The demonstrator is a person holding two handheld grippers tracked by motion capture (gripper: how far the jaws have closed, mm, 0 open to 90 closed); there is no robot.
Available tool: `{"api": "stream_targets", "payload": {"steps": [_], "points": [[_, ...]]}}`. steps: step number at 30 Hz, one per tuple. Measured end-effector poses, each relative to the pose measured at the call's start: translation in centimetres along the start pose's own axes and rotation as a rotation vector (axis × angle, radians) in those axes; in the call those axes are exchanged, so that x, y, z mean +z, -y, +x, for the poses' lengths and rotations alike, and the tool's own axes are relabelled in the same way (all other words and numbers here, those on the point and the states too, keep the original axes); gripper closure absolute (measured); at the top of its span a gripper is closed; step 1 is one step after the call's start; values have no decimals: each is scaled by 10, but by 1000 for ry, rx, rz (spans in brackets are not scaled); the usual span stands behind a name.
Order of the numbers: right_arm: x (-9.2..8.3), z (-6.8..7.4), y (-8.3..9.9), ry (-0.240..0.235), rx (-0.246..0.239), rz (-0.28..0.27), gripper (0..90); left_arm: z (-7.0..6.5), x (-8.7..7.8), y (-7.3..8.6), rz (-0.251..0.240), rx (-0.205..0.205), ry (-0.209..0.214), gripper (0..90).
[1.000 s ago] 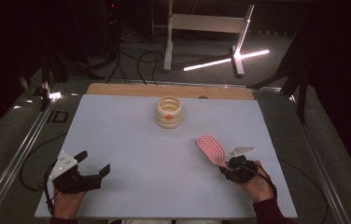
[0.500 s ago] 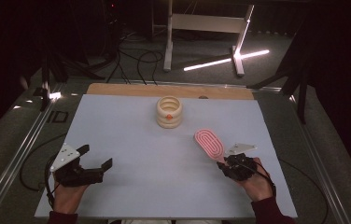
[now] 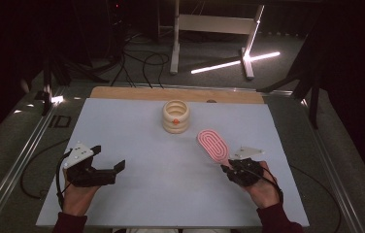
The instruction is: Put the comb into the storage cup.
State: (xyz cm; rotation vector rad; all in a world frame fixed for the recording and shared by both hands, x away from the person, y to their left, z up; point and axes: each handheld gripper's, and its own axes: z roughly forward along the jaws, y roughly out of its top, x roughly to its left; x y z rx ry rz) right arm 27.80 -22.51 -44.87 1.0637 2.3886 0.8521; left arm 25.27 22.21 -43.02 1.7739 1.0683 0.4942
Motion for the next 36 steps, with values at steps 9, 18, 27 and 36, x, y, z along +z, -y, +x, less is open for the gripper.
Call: {"api": "stream_targets", "payload": {"steps": [9, 18, 27, 36], "points": [[0, 5, -7, -3, -16, -22, 701, -4, 9, -5, 1, -6, 22, 0], [1, 13, -16, -8, -34, -54, 701, -12, 18, -13, -2, -12, 51, 0], [4, 19, -25, -12, -50, -74, 701, -21, 28, -21, 4, -12, 80, 0], [6, 28, -33, -25, -63, -97, 701, -33, 39, -30, 14, -2, 114, 0]]}}
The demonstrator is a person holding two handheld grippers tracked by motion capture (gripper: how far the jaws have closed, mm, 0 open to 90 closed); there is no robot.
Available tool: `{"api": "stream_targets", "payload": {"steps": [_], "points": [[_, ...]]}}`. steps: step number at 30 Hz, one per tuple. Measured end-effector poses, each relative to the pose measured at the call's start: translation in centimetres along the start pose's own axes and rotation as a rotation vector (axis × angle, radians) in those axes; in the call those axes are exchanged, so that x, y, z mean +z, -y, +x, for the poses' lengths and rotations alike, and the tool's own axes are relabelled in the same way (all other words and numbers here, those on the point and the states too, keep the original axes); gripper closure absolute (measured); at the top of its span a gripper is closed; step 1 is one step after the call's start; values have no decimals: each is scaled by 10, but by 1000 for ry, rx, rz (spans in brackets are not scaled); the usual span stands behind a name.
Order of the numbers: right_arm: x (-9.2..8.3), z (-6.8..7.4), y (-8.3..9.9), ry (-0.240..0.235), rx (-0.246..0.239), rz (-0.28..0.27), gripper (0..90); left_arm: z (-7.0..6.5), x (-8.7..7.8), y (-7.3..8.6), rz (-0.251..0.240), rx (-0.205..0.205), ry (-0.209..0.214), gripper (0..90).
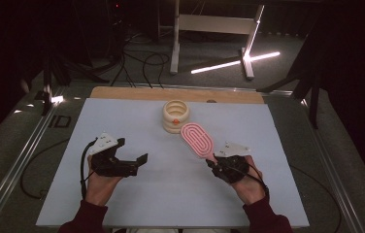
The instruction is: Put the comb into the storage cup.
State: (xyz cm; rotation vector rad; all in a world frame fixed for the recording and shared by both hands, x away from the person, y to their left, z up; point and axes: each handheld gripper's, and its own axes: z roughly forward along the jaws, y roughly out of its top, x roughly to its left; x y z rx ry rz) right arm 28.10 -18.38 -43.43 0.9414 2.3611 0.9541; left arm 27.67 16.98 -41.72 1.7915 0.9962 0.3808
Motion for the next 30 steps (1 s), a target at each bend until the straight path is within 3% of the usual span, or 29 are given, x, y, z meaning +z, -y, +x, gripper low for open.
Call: {"api": "stream_targets", "payload": {"steps": [30], "points": [[14, 25, -20, -35, -35, -57, 702, -36, 44, -22, 11, 40, 83, 0]]}}
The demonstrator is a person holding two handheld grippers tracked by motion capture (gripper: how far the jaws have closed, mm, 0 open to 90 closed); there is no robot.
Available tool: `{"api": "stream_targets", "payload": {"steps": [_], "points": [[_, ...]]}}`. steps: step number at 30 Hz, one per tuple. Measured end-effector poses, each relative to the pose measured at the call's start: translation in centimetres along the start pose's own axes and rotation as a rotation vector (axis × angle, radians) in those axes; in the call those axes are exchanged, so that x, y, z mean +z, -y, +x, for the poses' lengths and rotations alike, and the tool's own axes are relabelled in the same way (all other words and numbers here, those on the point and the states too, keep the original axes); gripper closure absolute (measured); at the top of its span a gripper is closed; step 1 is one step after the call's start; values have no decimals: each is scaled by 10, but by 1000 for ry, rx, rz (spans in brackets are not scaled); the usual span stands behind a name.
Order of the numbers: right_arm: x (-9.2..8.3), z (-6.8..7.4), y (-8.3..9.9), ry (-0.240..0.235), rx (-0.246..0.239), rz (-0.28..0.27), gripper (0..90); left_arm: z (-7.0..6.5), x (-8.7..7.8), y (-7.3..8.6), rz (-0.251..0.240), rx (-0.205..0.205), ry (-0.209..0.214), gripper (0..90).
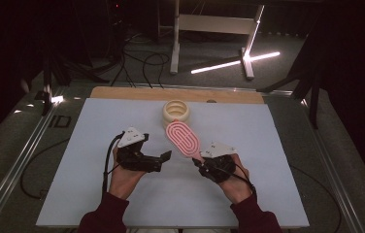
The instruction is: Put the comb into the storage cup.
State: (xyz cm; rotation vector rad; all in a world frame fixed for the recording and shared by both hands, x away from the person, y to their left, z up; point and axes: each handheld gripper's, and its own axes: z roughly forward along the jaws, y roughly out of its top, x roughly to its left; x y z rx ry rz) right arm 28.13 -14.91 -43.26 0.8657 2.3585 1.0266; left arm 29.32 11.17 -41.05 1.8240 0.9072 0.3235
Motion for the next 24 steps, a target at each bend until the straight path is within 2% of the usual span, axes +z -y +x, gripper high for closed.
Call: {"api": "stream_targets", "payload": {"steps": [5, 6, 13, 15, 18, 24], "points": [[3, 5, -4, -5, -9, -11, 702, -6, 7, -4, 1, 8, 14, 0], [3, 6, -5, -6, -22, -11, 702, -6, 8, -4, 2, 9, 17, 0], [7, 12, -8, -11, -16, -25, 702, -11, 14, -6, -2, -6, 33, 0], [8, 13, -8, -12, -13, -29, 702, -11, 15, -6, -8, -8, 21, 0], [8, 14, -8, -3, 0, -44, 702, -9, 16, -6, -19, -38, 25, 0], [7, 14, -9, 8, 8, -61, 702, -8, 18, -4, -15, -54, 26, 0]]}}
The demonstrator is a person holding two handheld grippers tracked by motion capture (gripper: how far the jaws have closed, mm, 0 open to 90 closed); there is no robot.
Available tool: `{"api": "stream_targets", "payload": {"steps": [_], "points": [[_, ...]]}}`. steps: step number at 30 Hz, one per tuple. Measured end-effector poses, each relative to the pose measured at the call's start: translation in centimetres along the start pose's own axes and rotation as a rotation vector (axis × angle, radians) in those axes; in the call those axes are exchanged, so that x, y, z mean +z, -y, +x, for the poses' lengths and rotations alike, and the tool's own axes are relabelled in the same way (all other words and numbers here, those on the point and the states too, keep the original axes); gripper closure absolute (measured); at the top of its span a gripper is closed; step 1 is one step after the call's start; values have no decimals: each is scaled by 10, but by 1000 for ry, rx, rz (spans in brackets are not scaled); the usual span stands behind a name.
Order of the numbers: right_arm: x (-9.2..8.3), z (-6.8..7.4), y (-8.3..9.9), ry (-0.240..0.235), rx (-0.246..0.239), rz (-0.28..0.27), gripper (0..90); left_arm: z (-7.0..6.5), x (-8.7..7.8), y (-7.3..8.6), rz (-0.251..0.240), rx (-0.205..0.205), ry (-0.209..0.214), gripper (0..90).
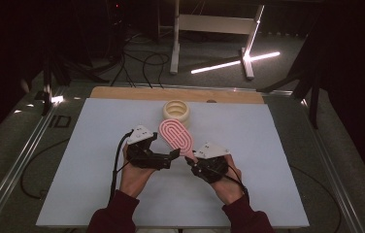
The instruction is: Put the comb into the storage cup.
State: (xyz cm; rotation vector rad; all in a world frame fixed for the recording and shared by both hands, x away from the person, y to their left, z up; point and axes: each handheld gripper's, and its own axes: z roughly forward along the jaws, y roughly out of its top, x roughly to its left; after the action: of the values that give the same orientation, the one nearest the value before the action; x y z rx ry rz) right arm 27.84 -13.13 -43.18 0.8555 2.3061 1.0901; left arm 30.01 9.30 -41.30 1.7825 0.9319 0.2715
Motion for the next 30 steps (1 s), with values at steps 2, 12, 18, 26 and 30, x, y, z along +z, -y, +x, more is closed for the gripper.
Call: {"api": "stream_targets", "payload": {"steps": [2, 12, 18, 26, 30], "points": [[0, 0, 0, 3, 1, -5, 702, 0, 1, 0, -1, -4, 0, 0], [-1, 10, -4, -3, -2, -53, 702, -5, 8, -3, 1, -38, 36, 0], [1, 17, -4, -12, -12, -71, 702, -7, 11, -5, 16, -54, 49, 23], [3, 20, -3, -1, -29, -77, 703, -4, 7, -5, 4, -102, 45, 251], [3, 21, -3, -3, -31, -78, 703, -4, 6, -5, 1, -109, 24, 358]]}}
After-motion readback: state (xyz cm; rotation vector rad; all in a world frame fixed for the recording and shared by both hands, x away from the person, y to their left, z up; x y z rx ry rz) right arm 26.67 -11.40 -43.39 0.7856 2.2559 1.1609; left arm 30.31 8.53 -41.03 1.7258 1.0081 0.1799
